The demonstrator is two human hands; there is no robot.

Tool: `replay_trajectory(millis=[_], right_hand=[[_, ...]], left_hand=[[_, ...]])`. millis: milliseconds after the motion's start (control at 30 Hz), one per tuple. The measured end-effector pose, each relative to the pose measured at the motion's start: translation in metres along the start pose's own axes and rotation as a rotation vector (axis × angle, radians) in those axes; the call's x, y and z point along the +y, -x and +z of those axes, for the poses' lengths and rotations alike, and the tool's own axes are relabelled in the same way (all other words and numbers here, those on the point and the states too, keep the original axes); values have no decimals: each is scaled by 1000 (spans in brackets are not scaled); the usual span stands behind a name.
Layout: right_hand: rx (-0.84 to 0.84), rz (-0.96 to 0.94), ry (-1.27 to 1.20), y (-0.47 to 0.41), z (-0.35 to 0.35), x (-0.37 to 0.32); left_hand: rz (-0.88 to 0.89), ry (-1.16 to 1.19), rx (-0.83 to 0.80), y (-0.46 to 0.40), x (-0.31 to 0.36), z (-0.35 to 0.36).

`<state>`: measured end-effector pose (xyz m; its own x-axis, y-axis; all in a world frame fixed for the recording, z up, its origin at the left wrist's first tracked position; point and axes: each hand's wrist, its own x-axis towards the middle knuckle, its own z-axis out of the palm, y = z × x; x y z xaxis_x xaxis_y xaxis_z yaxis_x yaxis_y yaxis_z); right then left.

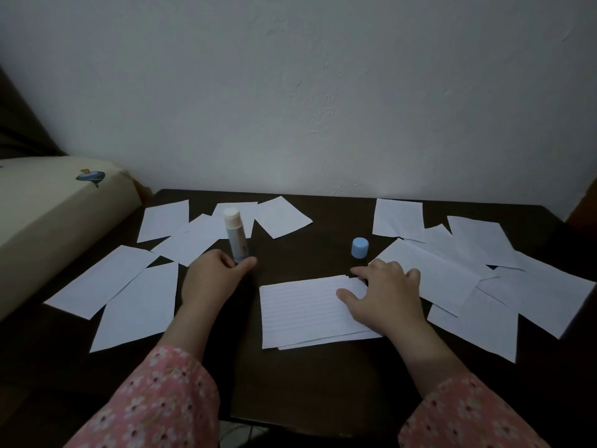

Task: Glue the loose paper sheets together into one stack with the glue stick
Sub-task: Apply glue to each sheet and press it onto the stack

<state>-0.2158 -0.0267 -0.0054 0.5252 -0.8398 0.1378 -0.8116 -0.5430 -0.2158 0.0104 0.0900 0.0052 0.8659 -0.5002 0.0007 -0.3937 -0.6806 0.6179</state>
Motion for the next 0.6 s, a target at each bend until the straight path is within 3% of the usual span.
replay_trajectory(millis=[133,267,467,600], right_hand=[[140,-67,-141,-9,-9,-22],[64,-193,-231,-39,-13,-56],[-107,-294,-30,-94,6,-94],[-181,-322,-53,-109,25,-99]], left_hand=[[-40,150,33,-14,-11,2],[76,229,41,-24,-3,13],[103,84,75,-49,-1,20],[100,-162,104,-72,2,19]])
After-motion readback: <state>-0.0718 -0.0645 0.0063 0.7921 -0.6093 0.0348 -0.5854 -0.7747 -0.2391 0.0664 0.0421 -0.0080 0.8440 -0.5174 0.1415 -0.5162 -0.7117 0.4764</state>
